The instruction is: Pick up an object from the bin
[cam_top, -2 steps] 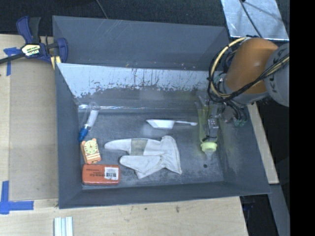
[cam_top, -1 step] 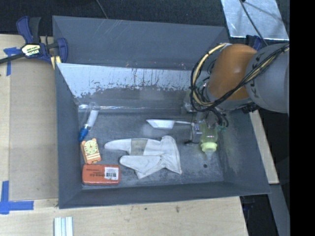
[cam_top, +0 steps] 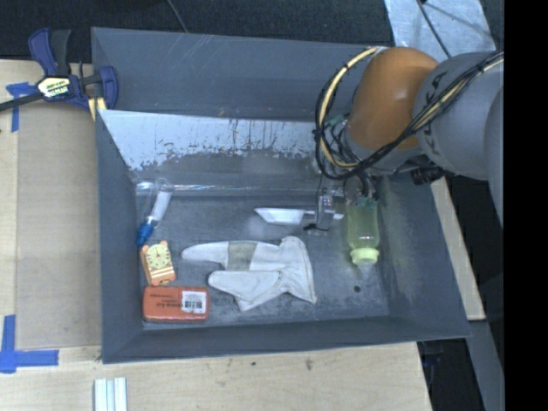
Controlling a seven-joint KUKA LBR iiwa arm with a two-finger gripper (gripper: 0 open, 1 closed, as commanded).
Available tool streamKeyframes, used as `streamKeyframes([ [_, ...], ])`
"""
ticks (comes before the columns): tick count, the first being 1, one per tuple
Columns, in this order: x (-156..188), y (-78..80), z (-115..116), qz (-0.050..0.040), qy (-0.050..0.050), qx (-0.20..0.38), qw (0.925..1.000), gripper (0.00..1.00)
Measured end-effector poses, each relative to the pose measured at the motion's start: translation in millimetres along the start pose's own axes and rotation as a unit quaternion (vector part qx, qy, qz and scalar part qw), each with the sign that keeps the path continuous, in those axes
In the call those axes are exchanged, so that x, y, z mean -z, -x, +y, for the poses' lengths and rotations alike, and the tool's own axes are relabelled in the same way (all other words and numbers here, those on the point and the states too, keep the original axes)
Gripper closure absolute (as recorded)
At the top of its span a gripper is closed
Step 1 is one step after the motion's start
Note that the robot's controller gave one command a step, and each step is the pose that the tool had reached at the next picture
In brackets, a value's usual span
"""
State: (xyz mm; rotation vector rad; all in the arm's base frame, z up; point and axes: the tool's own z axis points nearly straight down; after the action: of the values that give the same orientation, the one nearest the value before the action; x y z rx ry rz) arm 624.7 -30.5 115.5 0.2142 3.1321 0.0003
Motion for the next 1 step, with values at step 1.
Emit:
streamKeyframes([
  [1,0.2,3.0,12.5,-0.0049,0.0,0.07,0.9975,0.0],
])
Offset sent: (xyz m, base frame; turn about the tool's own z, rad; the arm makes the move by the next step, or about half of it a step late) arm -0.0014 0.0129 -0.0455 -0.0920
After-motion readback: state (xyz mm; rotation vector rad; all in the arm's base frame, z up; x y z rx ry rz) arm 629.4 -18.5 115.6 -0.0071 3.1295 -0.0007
